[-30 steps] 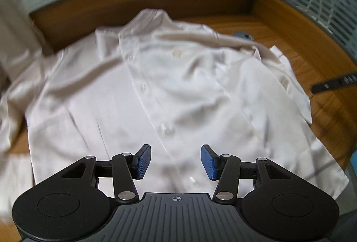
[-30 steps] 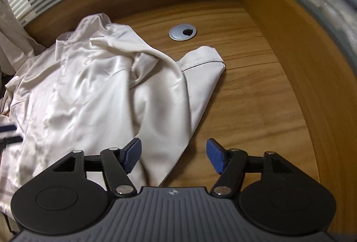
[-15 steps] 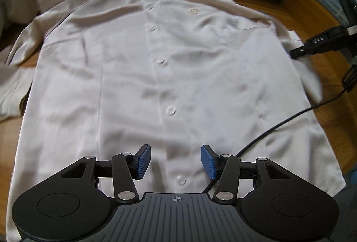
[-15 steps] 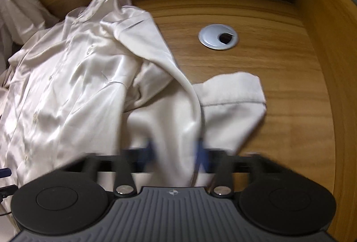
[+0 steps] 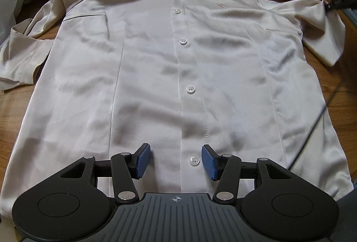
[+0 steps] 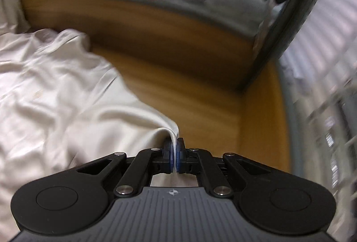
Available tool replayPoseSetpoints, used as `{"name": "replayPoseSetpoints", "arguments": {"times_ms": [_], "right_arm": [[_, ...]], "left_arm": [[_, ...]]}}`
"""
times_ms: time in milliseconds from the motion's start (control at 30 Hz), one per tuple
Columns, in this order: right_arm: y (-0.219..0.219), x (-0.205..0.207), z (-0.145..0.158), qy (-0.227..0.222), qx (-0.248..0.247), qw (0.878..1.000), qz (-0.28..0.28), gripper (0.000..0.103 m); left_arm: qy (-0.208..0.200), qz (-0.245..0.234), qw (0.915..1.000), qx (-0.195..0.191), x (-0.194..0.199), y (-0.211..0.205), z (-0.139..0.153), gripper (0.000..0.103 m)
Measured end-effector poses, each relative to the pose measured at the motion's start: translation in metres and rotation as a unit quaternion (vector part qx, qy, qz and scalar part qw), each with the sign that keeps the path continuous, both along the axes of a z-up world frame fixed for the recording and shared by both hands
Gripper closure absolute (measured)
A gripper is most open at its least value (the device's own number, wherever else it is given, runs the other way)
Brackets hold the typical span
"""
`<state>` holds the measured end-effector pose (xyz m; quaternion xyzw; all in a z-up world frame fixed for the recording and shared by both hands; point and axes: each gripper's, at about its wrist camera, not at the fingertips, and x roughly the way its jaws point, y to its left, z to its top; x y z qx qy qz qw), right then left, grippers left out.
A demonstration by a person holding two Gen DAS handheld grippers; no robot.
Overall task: Fold clothes
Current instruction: 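Pinch the shirt sleeve with the right tool and pull it outward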
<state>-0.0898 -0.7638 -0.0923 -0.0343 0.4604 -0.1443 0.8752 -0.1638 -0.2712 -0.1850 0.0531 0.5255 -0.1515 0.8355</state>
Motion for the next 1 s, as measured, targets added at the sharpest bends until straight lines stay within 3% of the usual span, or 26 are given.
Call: {"name": "replayPoseSetpoints", "arguments": {"times_ms": [100, 167, 200, 233, 367, 500, 633, 1000], "right_arm": [[-0.014, 0.015, -0.002, 0.003, -0.008, 1.000, -0.013, 0.099], [-0.018, 0.020, -0.006, 0.010, -0.007, 1.000, -0.019, 0.086], [-0.018, 0.021, -0.008, 0.011, -0.008, 1.000, -0.021, 0.070], [-0.018, 0.020, -0.009, 0.011, -0.011, 1.000, -0.021, 0.062], [-0.006, -0.002, -0.003, -0.005, 0.008, 1.000, -0.016, 0.059], [0.017, -0.036, 0.010, -0.030, 0.047, 0.998, -0.007, 0.048], [0.049, -0.077, 0.021, -0.053, 0.086, 0.995, -0.001, 0.046], [0.155, -0.214, 0.026, -0.054, 0.128, 0.990, -0.022, 0.042]], "left_arm": [[-0.001, 0.004, 1.0000, -0.002, 0.000, 0.000, -0.001, 0.048], [-0.001, 0.010, 0.9999, -0.009, 0.000, 0.002, 0.001, 0.048], [-0.005, 0.012, 0.9998, -0.013, -0.001, 0.004, 0.003, 0.048], [-0.011, 0.013, 0.9997, -0.018, -0.003, 0.005, 0.006, 0.048], [-0.034, 0.006, 0.9988, -0.034, -0.015, 0.013, 0.022, 0.048], [-0.054, -0.007, 0.9973, -0.049, -0.032, 0.025, 0.036, 0.048], [-0.059, -0.029, 0.9958, -0.064, -0.055, 0.043, 0.041, 0.048], [-0.037, -0.110, 0.9900, -0.080, -0.130, 0.081, 0.016, 0.047]]}}
